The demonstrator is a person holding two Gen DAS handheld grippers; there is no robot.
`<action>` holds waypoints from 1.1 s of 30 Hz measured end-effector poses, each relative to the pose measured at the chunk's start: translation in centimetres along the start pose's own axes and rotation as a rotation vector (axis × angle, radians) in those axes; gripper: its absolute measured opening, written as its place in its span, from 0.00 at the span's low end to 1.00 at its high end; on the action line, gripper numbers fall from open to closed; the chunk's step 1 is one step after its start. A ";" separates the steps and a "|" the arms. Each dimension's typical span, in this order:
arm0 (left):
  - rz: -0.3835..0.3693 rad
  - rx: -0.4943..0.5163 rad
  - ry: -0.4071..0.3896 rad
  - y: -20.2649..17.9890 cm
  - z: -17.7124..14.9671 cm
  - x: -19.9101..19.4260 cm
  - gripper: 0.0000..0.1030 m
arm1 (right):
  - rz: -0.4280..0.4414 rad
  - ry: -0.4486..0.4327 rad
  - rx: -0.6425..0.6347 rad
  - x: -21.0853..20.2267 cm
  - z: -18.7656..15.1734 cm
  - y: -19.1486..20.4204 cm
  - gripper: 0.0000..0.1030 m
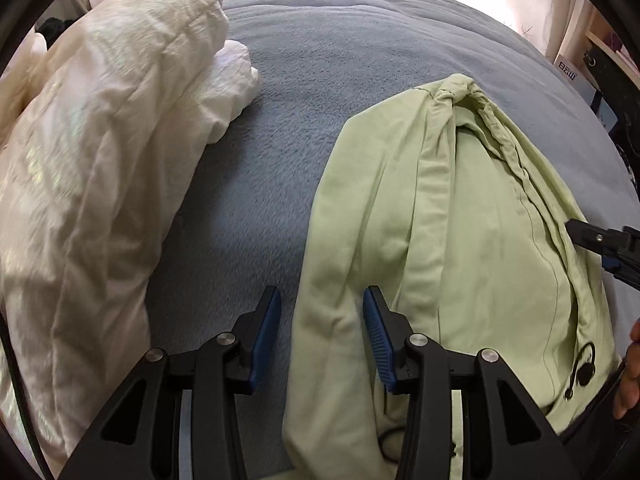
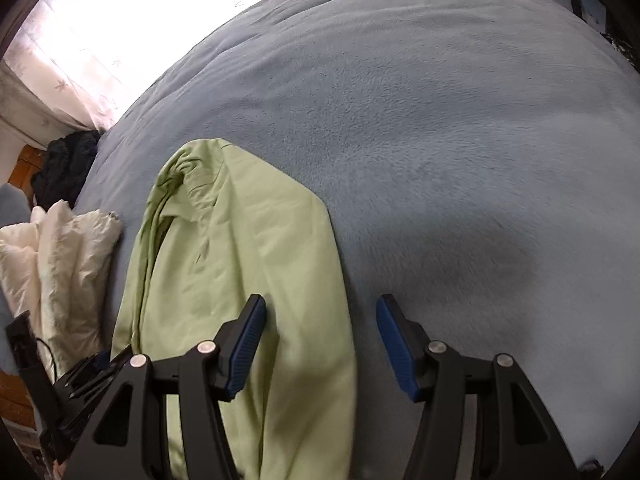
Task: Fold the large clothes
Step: 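Reach the right gripper to the green hood and grasp it, then fold the green hood over the black folded body with the right gripper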
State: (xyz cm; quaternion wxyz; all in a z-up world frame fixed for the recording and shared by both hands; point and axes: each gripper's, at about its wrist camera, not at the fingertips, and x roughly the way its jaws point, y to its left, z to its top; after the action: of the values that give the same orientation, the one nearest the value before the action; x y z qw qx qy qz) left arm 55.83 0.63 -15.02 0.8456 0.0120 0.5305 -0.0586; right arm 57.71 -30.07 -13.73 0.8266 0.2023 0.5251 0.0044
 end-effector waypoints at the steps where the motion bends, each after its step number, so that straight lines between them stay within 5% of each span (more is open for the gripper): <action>1: -0.003 0.001 -0.002 -0.1 0.1 0.1 0.34 | 0.002 -0.010 0.002 0.3 0.1 0.2 0.58; 2: -0.030 0.005 -0.004 -0.3 0.6 0.4 0.13 | 0.005 -0.025 0.002 0.4 0.1 0.3 0.58; 3: -0.055 0.010 -0.003 -0.6 0.6 0.5 0.03 | 0.007 -0.035 -0.001 0.4 0.2 0.5 0.58; 5: -0.029 0.015 -0.017 -1.2 0.8 0.2 0.03 | -0.004 -0.050 -0.024 0.4 0.2 1.3 0.44; 6: -0.017 0.016 -0.033 -1.4 0.7 0.0 0.03 | -0.007 -0.055 -0.051 0.4 0.0 1.8 0.22; 7: 0.000 0.017 -0.059 -1.8 0.5 -0.4 0.02 | -0.003 -0.052 -0.078 0.3 -0.1 2.3 0.11; 13: 0.015 -0.013 -0.201 -1.0 -0.8 -5.7 0.02 | 0.029 -0.198 -0.187 -4.9 -1.9 4.6 0.08; 19: -0.053 -0.018 -0.352 0.6 -5.3 -13.4 0.02 | 0.164 -0.389 -0.319 -14.1 -7.5 6.5 0.08; 22: -0.114 -0.026 -0.353 2.1 -9.4 -16.1 0.02 | 0.216 -0.433 -0.376 -17.9 -11.8 6.2 0.12; 27: -0.174 -0.061 -0.216 4.8 -16.4 -16.7 0.03 | 0.140 -0.389 -0.372 -19.6 -18.5 3.0 0.53; 33: -0.155 -0.040 -0.064 6.3 -24.2 -16.4 0.03 | 0.029 -0.173 -0.263 -17.8 -25.0 -2.1 0.56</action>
State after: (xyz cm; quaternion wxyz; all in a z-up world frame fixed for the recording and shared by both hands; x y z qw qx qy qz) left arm 27.84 10.24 -11.11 0.8550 -0.0477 0.5037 -0.1138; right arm 27.51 -27.67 -8.17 0.8881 0.0993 0.4438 0.0674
